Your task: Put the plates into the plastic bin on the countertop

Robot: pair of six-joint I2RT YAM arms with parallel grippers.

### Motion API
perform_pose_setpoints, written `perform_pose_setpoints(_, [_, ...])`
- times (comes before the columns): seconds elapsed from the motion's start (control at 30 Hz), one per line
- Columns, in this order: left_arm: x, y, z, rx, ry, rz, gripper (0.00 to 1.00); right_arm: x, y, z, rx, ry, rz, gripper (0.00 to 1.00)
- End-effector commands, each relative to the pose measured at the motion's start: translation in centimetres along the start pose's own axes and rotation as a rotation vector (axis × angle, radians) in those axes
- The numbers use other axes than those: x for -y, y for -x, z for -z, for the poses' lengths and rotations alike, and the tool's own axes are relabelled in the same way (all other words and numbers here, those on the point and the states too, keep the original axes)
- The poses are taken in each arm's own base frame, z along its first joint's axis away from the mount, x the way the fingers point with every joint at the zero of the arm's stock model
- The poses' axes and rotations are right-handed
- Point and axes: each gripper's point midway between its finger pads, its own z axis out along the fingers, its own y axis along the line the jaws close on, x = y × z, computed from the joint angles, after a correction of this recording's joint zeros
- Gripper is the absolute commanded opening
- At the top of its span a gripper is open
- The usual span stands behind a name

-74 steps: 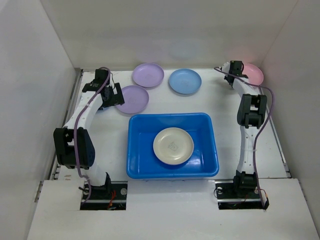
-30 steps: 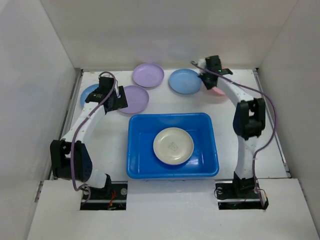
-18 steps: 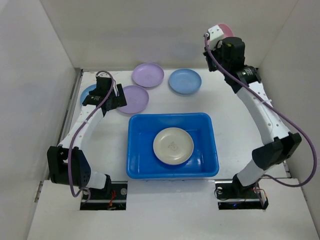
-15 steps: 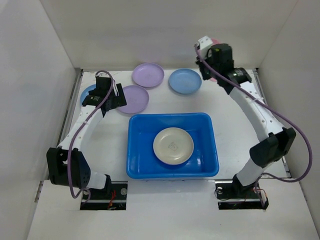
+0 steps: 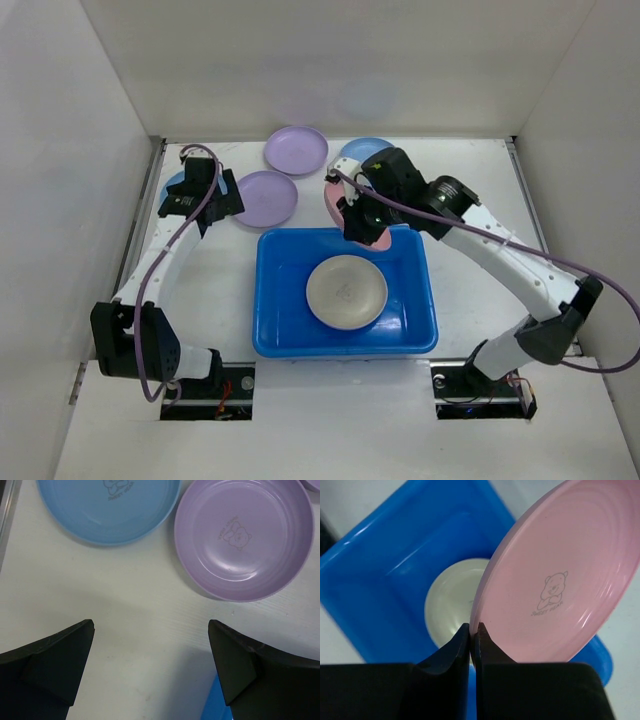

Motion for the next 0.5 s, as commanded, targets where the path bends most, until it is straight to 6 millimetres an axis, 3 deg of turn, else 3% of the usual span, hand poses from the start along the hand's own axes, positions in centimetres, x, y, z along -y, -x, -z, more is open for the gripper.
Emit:
perform_pose_setpoints(0.0, [-1.2,1.0,0.9,0.052,0.032,0.035,1.0,-4.3,-1.7,2.0,-0.038,0.162,-0.033,0.02])
perform_pose_setpoints(0.17, [-2.0,1.1,0.8,0.068,0.071,0.046,1.0,-7.7,-4.7,1.3,-0.13,0.283,-0.022,0.02])
perform_pose_setpoints(0.47, [-3.0,0.6,0.1,0.081,0.104,0.08,1.0,-8.4,-8.1,-3.1,-0.258,0.288,-0.015,0.03])
